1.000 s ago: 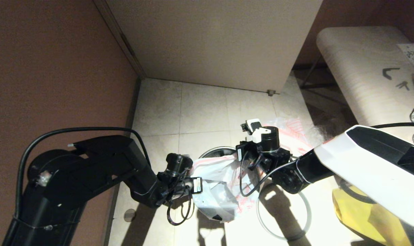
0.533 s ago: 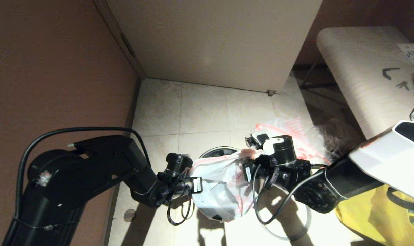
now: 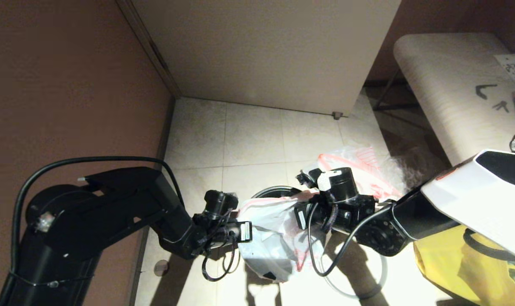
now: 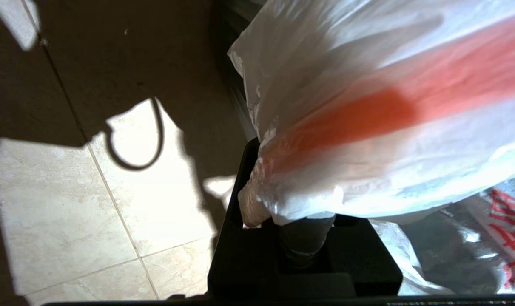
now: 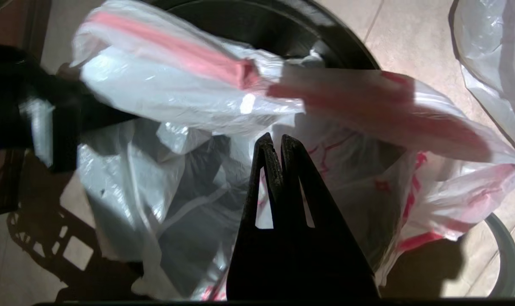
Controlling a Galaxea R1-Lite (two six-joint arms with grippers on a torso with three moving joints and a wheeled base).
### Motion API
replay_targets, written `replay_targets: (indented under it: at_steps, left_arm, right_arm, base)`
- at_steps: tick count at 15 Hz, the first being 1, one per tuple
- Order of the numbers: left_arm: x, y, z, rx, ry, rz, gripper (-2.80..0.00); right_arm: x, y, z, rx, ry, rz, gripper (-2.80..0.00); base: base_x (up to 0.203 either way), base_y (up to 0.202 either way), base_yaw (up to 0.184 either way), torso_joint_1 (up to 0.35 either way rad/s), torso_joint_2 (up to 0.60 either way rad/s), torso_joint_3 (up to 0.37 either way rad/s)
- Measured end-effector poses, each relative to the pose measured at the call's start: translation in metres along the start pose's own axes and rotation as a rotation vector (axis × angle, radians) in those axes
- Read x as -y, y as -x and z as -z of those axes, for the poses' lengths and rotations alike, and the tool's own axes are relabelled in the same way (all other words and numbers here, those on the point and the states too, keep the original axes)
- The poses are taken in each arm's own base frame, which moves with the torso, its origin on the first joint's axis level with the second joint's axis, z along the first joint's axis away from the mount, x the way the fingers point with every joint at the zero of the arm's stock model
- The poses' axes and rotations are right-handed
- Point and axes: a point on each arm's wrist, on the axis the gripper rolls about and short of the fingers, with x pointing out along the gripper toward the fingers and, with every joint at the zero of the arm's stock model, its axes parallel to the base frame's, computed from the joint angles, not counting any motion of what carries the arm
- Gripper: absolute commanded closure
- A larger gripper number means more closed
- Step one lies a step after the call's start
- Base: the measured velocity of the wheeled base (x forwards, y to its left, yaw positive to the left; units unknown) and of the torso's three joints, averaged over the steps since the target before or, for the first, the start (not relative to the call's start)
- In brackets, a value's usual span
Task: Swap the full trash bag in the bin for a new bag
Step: Put the new garbage bag on the trash can
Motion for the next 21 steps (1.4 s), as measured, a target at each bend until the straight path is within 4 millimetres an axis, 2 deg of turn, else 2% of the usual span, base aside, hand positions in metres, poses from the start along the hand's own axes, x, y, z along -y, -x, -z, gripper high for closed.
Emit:
replay_targets:
  at_steps: [2, 7, 14, 18, 21]
  left_arm:
    - [0.000, 0.001, 0.000, 0.000, -0.001, 0.003, 0.00]
    - [0.000, 0.002, 0.000, -0.002, -0.002, 0.010, 0.00]
    - [0.001, 0.002, 0.002, -0.010, -0.039, 0.021, 0.00]
    - [0.000, 0.001, 0.004, 0.032, -0.061, 0.033, 0.00]
    - [-0.001, -0.002, 0.007, 0.074, -0.077, 0.044, 0.00]
  right_arm:
    - [0.001, -0.010, 0.002, -0.040, 0.000, -0.009, 0.00]
    - [0.001, -0.021, -0.001, -0.026, 0.001, -0.011, 0.00]
    - [0.009, -0.047, -0.031, 0.096, -0.020, 0.051, 0.00]
    - [0.019, -0.059, -0.035, 0.124, -0.030, 0.076, 0.00]
    - [0.032, -0.069, -0.029, 0.118, -0.039, 0.102, 0.00]
  base:
    - [0.000, 0.000, 0.000, 0.000, 0.00, 0.000]
    - [0.000, 0.000, 0.000, 0.000, 0.00, 0.000]
    - [0.000, 0.000, 0.000, 0.000, 0.00, 0.000]
    - [0.000, 0.000, 0.000, 0.000, 0.00, 0.000]
    - [0.000, 0.000, 0.000, 0.000, 0.00, 0.000]
